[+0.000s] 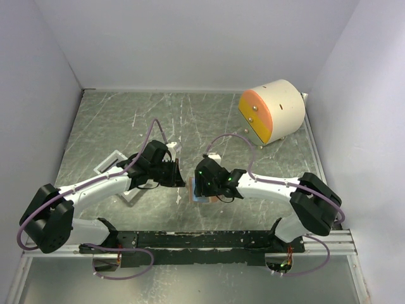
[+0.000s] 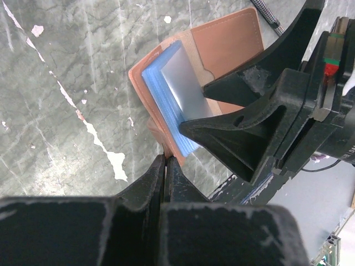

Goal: Put the credit cards into the card holder
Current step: Open the card holder at the center of the board.

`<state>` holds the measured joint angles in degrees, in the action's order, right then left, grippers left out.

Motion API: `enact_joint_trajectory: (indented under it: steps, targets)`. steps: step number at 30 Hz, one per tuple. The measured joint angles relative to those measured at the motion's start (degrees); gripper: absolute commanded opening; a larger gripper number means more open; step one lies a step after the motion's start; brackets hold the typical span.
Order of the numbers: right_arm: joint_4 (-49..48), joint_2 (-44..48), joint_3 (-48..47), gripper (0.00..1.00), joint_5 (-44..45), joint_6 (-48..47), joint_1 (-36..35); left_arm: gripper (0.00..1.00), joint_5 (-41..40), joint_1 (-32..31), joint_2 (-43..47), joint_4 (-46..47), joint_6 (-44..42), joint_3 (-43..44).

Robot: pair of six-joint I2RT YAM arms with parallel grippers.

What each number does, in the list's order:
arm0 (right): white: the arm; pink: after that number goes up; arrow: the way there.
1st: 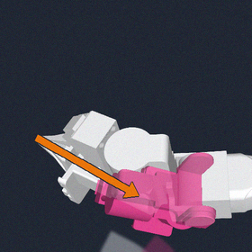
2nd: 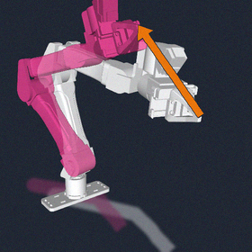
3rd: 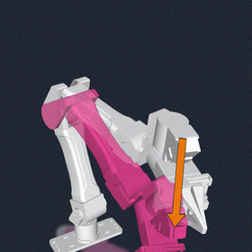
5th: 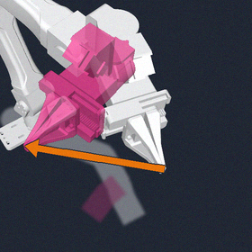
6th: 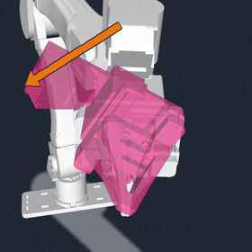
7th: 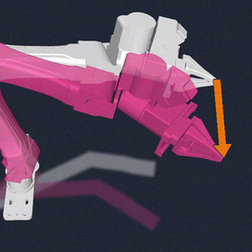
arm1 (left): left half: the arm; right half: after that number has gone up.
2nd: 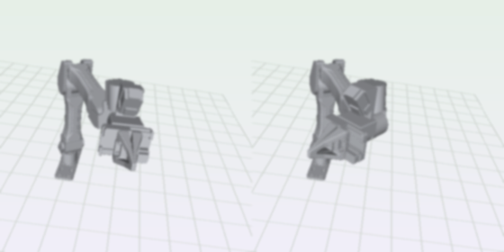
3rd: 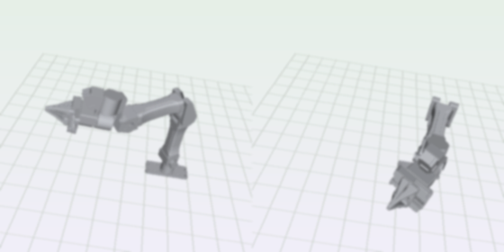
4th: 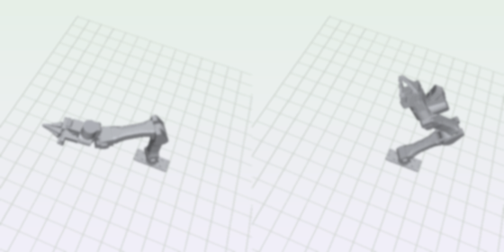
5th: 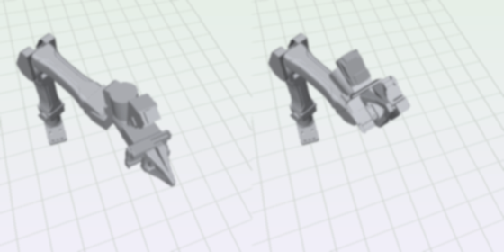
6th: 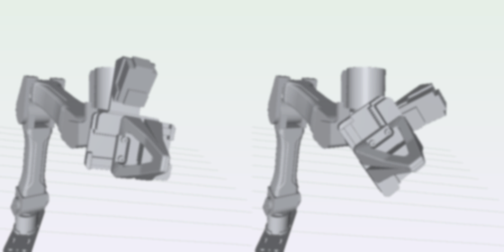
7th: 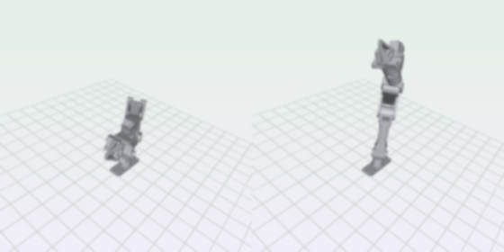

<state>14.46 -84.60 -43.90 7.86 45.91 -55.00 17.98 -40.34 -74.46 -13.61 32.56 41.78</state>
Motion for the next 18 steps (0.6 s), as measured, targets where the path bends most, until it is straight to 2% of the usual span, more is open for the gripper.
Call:
enact_joint_trajectory:
  steps: [5,18]
  targets:
    - [0.9,-0.5,-0.3,0.46,1.8,0.0,0.0,0.07,0.0,0.0,0.0,0.0,-0.2,0.0]
    - [7.3,1.7,0.0,0.41,9.9,0.6,-0.1,0.07,-1.9,0.0,-0.2,-0.8,-0.6,0.0]
